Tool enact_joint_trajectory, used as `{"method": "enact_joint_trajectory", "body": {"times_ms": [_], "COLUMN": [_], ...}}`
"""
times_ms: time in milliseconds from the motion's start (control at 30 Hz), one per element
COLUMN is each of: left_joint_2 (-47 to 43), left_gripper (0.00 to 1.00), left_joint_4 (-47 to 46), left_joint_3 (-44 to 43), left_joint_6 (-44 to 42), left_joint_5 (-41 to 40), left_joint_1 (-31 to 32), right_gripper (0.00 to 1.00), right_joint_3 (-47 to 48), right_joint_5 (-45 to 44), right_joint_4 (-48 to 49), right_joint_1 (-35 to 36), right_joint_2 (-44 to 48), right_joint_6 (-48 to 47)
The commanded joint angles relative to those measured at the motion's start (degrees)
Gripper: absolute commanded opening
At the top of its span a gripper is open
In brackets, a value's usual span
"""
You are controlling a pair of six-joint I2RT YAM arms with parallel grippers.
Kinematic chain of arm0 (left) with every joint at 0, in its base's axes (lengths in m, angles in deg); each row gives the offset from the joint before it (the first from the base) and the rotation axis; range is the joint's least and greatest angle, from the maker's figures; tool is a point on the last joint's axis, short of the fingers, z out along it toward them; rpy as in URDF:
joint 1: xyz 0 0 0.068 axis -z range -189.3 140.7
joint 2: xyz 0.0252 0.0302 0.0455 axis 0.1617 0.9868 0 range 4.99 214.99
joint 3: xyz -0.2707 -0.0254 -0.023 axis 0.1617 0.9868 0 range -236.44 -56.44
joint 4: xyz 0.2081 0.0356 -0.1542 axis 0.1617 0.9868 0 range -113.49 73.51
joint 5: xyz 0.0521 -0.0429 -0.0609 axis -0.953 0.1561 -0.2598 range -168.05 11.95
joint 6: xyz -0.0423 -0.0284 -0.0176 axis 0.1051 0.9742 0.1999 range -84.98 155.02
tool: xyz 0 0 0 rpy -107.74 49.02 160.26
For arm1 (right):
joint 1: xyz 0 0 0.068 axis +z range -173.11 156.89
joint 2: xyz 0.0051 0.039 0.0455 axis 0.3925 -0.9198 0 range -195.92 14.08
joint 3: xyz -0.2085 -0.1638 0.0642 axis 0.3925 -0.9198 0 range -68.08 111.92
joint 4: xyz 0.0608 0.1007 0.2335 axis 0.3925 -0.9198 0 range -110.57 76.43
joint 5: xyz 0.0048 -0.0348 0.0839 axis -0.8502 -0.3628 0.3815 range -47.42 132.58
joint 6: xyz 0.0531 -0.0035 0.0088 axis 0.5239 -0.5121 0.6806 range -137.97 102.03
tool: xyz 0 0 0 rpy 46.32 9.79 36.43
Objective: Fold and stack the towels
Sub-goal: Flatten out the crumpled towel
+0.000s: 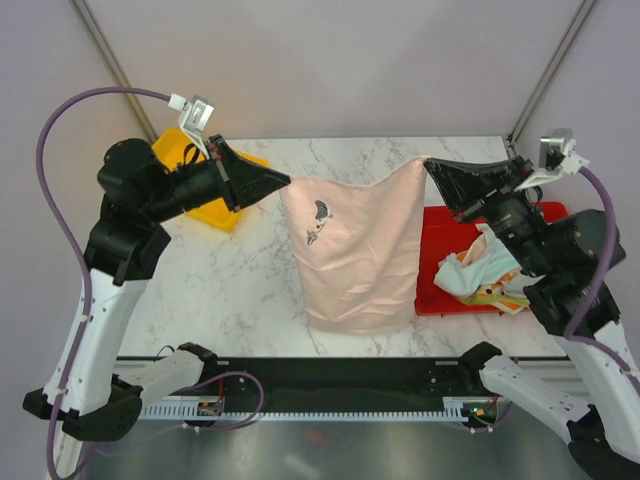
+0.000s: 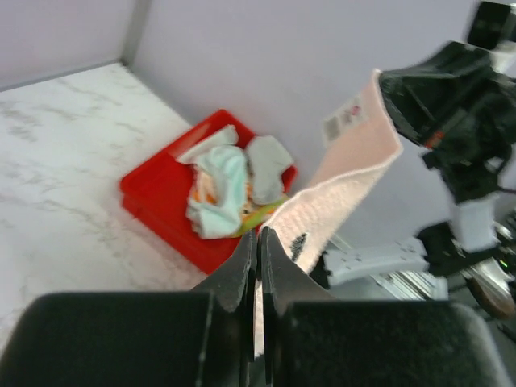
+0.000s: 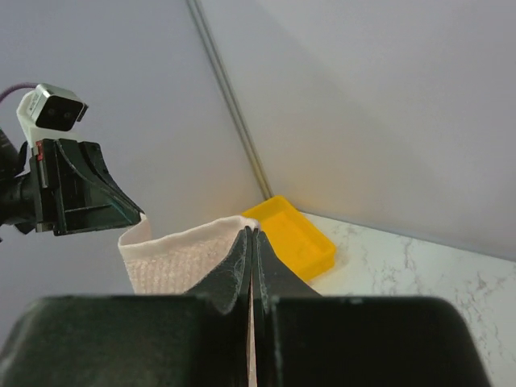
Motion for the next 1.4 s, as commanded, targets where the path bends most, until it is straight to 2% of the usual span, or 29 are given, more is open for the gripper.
{"method": "enact_joint_trajectory", "body": {"times_ms": [0, 100, 233, 367, 533, 700, 867, 1000, 1100, 1167, 1267, 1300, 1333, 1367], "left_joint_2": [6.45, 12.51, 22.35, 32.81, 48.28, 58.05, 62.53, 61.84, 55.35, 50.17, 39.28, 32.81, 29.96, 26.45], "left_gripper": [0.02, 0.02, 0.02, 0.02, 0.02, 0.02, 0.02, 0.02, 0.02, 0.02, 0.02, 0.02, 0.02, 0.02], "left_joint_4": [7.2, 5.11, -0.17, -6.15, -11.25, -11.95, -15.64, -16.0, -13.99, -12.14, -7.05, -5.9, -4.33, -3.96], "left_joint_3": [-1.41, -1.59, -3.86, -9.22, -20.29, -30.66, -31.56, -30.68, -25.86, -22.26, -12.53, -10.22, -7.76, -3.13], "left_joint_6": [-6.14, -7.64, -9.39, -9.05, -9.4, -9.93, -10.98, -10.11, -10.1, -9.84, -11.33, -12.64, -12.74, -12.48], "left_joint_5": [-15.84, -20.18, -20.01, -16.33, -11.14, -6.12, -6.65, -5.07, -5.68, -5.77, -4.81, -4.72, -4.54, -2.19], "left_joint_1": [-1.29, -3.93, -6.82, -9.55, -11.67, -12.02, -12.46, -12.63, -12.63, -12.46, -11.5, -10.62, -10.44, -10.09], "right_gripper": [0.0, 0.0, 0.0, 0.0, 0.0, 0.0, 0.0, 0.0, 0.0, 0.0, 0.0, 0.0, 0.0, 0.0], "right_joint_3": [-0.76, 0.29, 2.41, 4.07, 14.43, 22.08, 23.85, 24.12, 22.64, 18.87, 6.74, 1.49, -0.73, -4.93], "right_joint_5": [-8.31, -11.5, -11.95, -11.07, -7.46, -1.15, 0.18, 2.02, 4.74, 6.24, 6.69, 6.86, 6.77, 6.95], "right_joint_4": [3.14, 4.9, 9.12, 17.71, 19.41, 19.93, 22.13, 21.52, 17.57, 15.2, 13.7, 12.91, 10.73, 9.66], "right_joint_1": [-0.05, -0.05, -1.18, -3.56, -8.83, -11.99, -13.58, -14.02, -13.93, -13.41, -10.78, -8.68, -7.53, -6.38], "right_joint_2": [-6.67, -14.4, -25.91, -39.51, -56.39, -65.65, -70.14, -70.24, -65.85, -58.31, -43.99, -40.47, -33.39, -29.84], "right_joint_6": [-3.38, -6.29, -9.64, -10.52, -12.01, -13.59, -13.69, -13.68, -12.98, -12.19, -11.75, -11.75, -11.92, -12.62]}}
